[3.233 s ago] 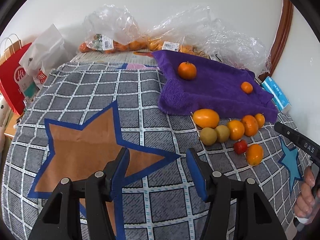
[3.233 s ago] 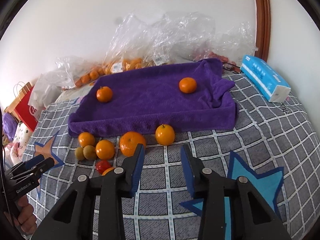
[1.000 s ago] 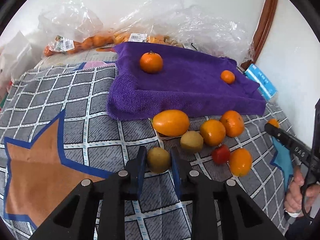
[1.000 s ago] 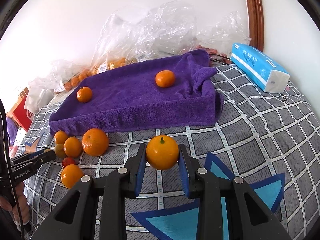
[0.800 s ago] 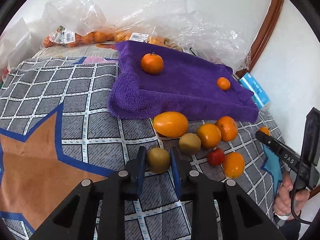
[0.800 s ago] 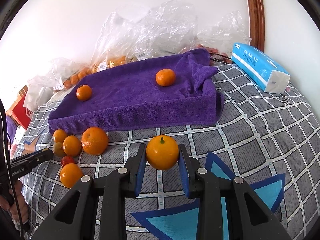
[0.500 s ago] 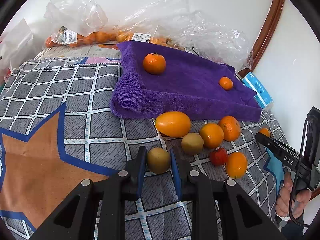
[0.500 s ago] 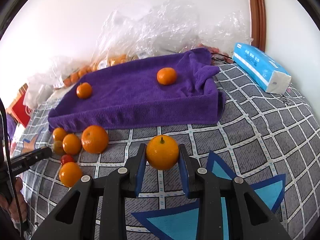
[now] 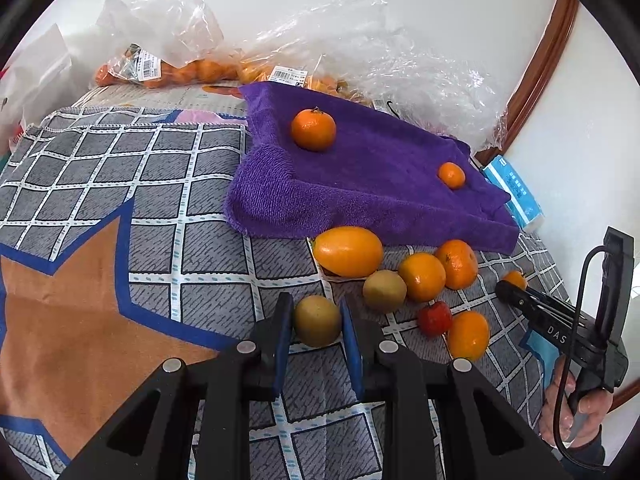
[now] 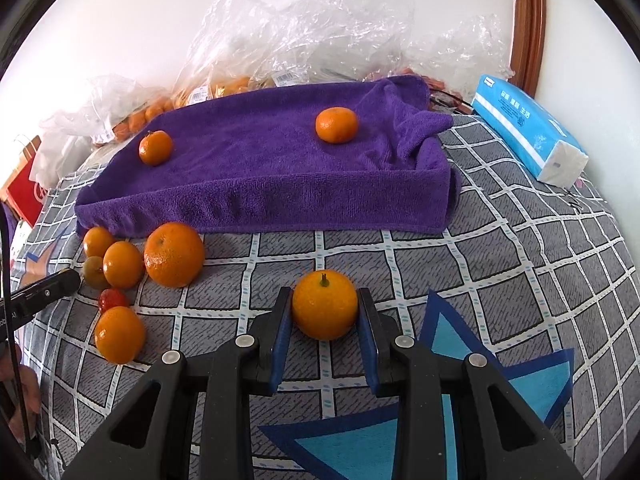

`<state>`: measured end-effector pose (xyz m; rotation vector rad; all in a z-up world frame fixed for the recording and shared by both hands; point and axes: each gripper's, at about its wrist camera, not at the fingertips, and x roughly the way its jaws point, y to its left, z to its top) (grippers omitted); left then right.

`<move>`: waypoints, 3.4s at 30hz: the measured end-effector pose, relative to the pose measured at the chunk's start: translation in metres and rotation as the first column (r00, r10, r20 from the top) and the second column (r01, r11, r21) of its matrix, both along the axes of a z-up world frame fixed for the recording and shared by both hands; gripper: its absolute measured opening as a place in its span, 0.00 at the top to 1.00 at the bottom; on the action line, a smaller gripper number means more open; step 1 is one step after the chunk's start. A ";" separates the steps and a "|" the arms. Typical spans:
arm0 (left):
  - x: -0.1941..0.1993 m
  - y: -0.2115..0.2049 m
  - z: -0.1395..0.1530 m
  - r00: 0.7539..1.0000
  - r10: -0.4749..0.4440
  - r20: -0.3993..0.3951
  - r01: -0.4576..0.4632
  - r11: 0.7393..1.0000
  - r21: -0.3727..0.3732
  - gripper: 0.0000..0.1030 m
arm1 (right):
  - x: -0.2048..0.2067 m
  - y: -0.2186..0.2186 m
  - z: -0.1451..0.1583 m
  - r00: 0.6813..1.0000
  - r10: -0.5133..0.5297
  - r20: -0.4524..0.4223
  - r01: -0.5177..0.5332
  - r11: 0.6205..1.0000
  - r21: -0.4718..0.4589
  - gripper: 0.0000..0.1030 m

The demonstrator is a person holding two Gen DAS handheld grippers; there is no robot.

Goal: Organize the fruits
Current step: 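Lift both held fruits and carry them over the purple towel, then lower the orange with the right gripper and open it while the left gripper releases the yellow-green fruit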

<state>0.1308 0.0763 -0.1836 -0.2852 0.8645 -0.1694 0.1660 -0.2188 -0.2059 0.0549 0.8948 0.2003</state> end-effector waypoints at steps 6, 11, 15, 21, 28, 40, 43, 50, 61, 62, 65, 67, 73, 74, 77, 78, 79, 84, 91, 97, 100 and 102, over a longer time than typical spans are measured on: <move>-0.006 0.001 0.008 0.999 0.012 0.049 -0.013 1.000 0.017 0.78 | -0.005 0.006 0.003 0.999 0.012 0.031 -0.011 0.999 -0.038 0.70; -0.014 0.005 0.019 0.993 0.034 0.115 -0.036 0.999 0.013 0.78 | -0.009 0.003 0.008 0.998 -0.005 0.061 0.008 0.999 -0.036 0.70; -0.014 0.010 0.028 0.993 0.052 0.103 -0.053 0.999 0.005 0.78 | -0.014 0.002 0.014 0.997 -0.021 0.077 0.023 0.999 -0.024 0.70; -0.015 0.006 0.076 0.974 0.086 0.208 -0.096 0.994 0.042 0.78 | -0.014 0.011 0.043 0.990 0.003 0.140 0.001 0.999 -0.032 0.70; 0.022 -0.003 0.109 0.956 0.108 0.274 -0.115 0.993 0.011 0.78 | 0.010 0.022 0.086 0.974 -0.002 0.225 -0.002 1.000 0.021 0.70; 0.076 -0.006 0.084 0.954 0.128 0.271 -0.136 0.991 0.010 0.78 | 0.068 0.040 0.108 0.955 -0.010 0.297 -0.004 0.999 0.049 0.70; 0.081 -0.003 0.072 0.959 0.129 0.252 -0.138 0.990 0.015 0.78 | 0.074 0.043 0.098 0.952 -0.008 0.306 -0.005 0.999 0.039 0.70; 0.089 -0.009 0.060 0.961 0.120 0.248 -0.132 0.991 0.033 0.78 | 0.088 0.037 0.073 0.962 -0.011 0.273 0.001 0.999 0.037 0.70; 0.097 -0.014 0.043 0.969 0.101 0.226 -0.108 0.994 0.019 0.78 | 0.097 0.018 0.063 0.965 -0.067 0.255 0.057 0.997 0.045 0.70; 0.096 -0.014 0.043 0.969 0.100 0.226 -0.107 0.994 0.020 0.78 | 0.098 0.017 0.062 0.966 -0.071 0.250 0.062 0.997 0.046 0.70; 0.097 -0.014 0.041 0.969 0.097 0.225 -0.103 0.995 0.016 0.78 | 0.099 0.014 0.055 0.968 -0.087 0.234 0.075 0.996 0.057 0.70; 0.098 -0.013 0.040 0.971 0.095 0.218 -0.099 0.995 0.011 0.78 | 0.101 0.012 0.051 0.972 -0.096 0.215 0.084 0.995 0.060 0.70; 0.100 -0.011 0.036 0.973 0.101 0.206 -0.102 0.995 -0.004 0.78 | 0.106 0.012 0.040 0.979 -0.102 0.174 0.092 0.994 0.064 0.70; 0.100 -0.010 0.035 0.974 0.102 0.200 -0.102 0.995 -0.011 0.78 | 0.106 0.013 0.038 0.980 -0.101 0.171 0.092 0.994 0.061 0.70; 0.101 -0.009 0.035 0.975 0.107 0.196 -0.106 0.994 -0.016 0.78 | 0.106 0.014 0.036 0.982 -0.099 0.161 0.090 0.994 0.066 0.70; 0.101 -0.008 0.035 0.974 0.109 0.198 -0.109 0.994 -0.015 0.78 | 0.107 0.015 0.033 0.984 -0.096 0.151 0.088 0.994 0.065 0.70; 0.101 -0.008 0.035 0.974 0.110 0.197 -0.109 0.994 -0.016 0.78 | 0.107 0.015 0.032 0.985 -0.098 0.145 0.090 0.994 0.061 0.70; 0.102 -0.009 0.033 0.976 0.103 0.191 -0.102 0.995 -0.017 0.78 | 0.108 0.018 0.031 0.986 -0.096 0.139 0.090 0.995 0.050 0.70; 0.103 -0.009 0.032 0.977 0.099 0.191 -0.097 0.995 -0.017 0.78 | 0.110 0.021 0.027 0.990 -0.083 0.112 0.079 0.996 0.038 0.70; 0.105 -0.008 0.029 0.981 0.087 0.176 -0.083 0.996 -0.030 0.78 | 0.111 0.024 0.024 0.992 -0.076 0.097 0.074 0.997 0.023 0.70; 0.105 -0.009 0.028 0.981 0.082 0.176 -0.078 0.997 -0.026 0.78 | 0.112 0.024 0.023 0.993 -0.075 0.090 0.074 0.997 0.018 0.70; 0.105 -0.010 0.027 0.982 0.078 0.174 -0.075 0.997 -0.025 0.78 | 0.112 0.024 0.022 0.994 -0.074 0.086 0.072 0.997 0.017 0.70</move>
